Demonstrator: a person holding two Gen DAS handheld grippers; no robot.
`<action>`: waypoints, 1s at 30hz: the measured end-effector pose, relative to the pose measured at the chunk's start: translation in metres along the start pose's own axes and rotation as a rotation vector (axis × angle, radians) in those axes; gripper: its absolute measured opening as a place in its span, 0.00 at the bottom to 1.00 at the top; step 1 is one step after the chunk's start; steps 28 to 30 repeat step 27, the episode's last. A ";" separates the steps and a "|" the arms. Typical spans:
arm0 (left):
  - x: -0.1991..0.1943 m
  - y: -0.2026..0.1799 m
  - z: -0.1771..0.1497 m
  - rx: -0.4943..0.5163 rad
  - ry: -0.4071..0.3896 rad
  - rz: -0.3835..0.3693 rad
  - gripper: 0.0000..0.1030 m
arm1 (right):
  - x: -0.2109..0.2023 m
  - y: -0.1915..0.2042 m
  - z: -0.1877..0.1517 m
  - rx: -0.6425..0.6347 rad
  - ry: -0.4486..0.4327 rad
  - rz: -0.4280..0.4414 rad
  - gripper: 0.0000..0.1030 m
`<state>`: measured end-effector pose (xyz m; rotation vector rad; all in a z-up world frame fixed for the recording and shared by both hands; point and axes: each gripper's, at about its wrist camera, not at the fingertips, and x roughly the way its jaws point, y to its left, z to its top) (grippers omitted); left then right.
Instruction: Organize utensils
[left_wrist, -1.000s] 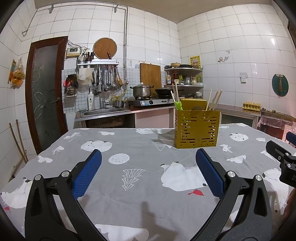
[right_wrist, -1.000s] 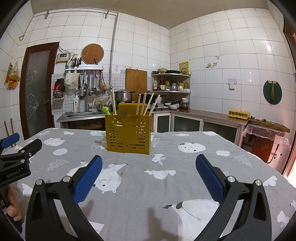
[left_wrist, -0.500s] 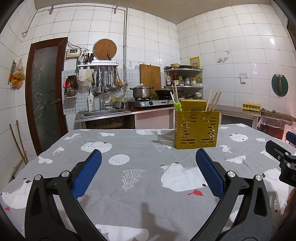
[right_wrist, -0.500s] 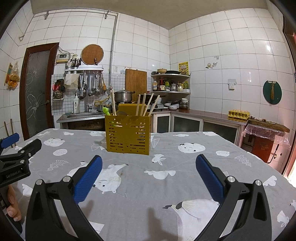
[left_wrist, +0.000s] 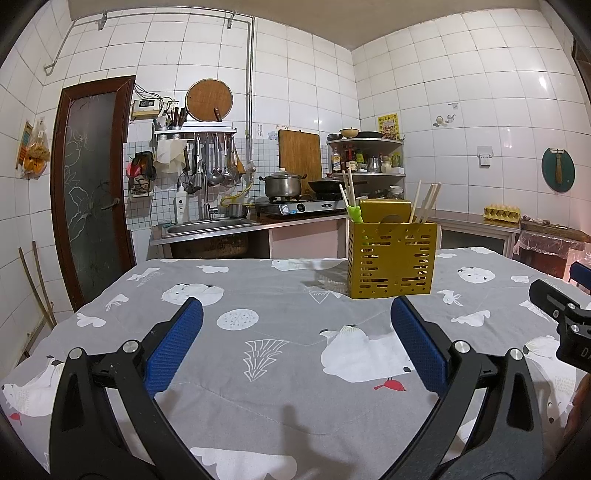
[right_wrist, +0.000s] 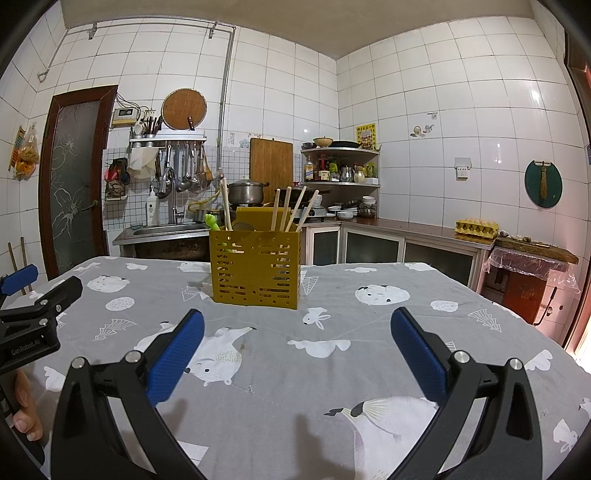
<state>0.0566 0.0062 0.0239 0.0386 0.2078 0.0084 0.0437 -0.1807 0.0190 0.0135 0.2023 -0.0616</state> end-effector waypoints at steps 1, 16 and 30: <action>0.000 0.000 0.000 0.000 0.000 0.000 0.95 | 0.000 0.000 0.000 -0.001 0.000 0.000 0.96; -0.003 -0.001 0.000 0.007 -0.008 -0.002 0.95 | 0.000 0.000 0.000 0.001 0.001 0.000 0.96; -0.003 0.000 -0.001 0.008 -0.010 -0.004 0.95 | 0.000 0.000 -0.001 0.000 0.000 0.000 0.96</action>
